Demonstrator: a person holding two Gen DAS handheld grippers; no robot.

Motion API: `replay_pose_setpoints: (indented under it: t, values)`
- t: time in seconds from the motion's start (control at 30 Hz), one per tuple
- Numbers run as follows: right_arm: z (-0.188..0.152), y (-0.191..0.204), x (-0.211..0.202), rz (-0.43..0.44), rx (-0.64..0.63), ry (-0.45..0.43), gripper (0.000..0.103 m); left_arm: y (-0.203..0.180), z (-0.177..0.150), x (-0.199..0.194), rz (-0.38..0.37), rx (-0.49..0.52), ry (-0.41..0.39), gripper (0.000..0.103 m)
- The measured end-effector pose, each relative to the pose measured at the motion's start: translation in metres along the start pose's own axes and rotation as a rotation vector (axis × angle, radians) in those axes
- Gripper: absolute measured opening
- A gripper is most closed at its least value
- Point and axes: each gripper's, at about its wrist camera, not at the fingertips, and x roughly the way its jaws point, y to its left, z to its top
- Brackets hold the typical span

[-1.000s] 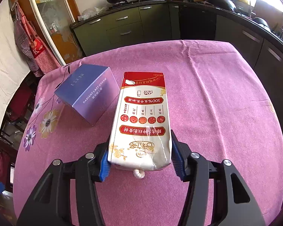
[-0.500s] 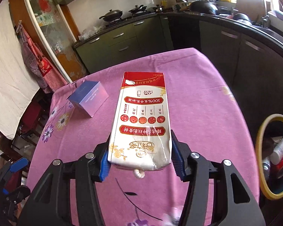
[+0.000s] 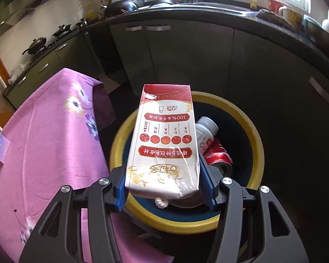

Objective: Collect trash
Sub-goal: 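Carry the milk carton over the bin and open the right gripper, then grasp the blue cosmetics box with the left gripper and lift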

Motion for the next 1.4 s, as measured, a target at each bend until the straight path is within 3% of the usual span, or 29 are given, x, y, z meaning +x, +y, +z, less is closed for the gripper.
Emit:
replay_pose_setpoints:
  t: [0.03, 0.07, 0.13, 0.3, 0.5, 0.73, 1.07, 1.17, 1.4]
  values:
    - [-0.003, -0.011, 0.004, -0.004, 0.026, -0.006, 0.067, -0.002, 0.0, 0.001, 0.0, 0.003, 0.003, 0.091]
    - [-0.005, -0.02, 0.006, -0.023, 0.052, -0.019, 0.071, -0.004, 0.001, 0.002, 0.002, 0.004, 0.005, 0.091]
    - [-0.009, -0.035, 0.001, -0.04, 0.099, -0.058, 0.072, -0.006, 0.001, 0.003, 0.009, 0.006, 0.01, 0.091]
    - [-0.014, -0.052, -0.018, 0.009, 0.145, -0.091, 0.073, -0.008, 0.003, 0.011, 0.027, 0.002, 0.028, 0.091]
    - [-0.021, -0.023, -0.054, 0.052, 0.068, -0.153, 0.076, 0.013, 0.007, 0.021, 0.103, -0.037, 0.033, 0.091]
    - [-0.02, 0.021, -0.075, 0.137, -0.013, -0.19, 0.079, 0.078, 0.027, 0.033, 0.22, -0.121, 0.033, 0.094]
    - [-0.015, 0.054, -0.081, 0.193, -0.05, -0.18, 0.079, 0.164, 0.072, 0.094, 0.157, -0.173, 0.073, 0.095]
    - [-0.013, 0.06, -0.079, 0.192, -0.06, -0.171, 0.079, 0.175, 0.078, 0.11, 0.127, -0.187, 0.075, 0.095]
    - [-0.01, 0.069, -0.065, 0.192, -0.079, -0.141, 0.079, 0.174, 0.089, 0.137, 0.146, -0.16, 0.087, 0.095]
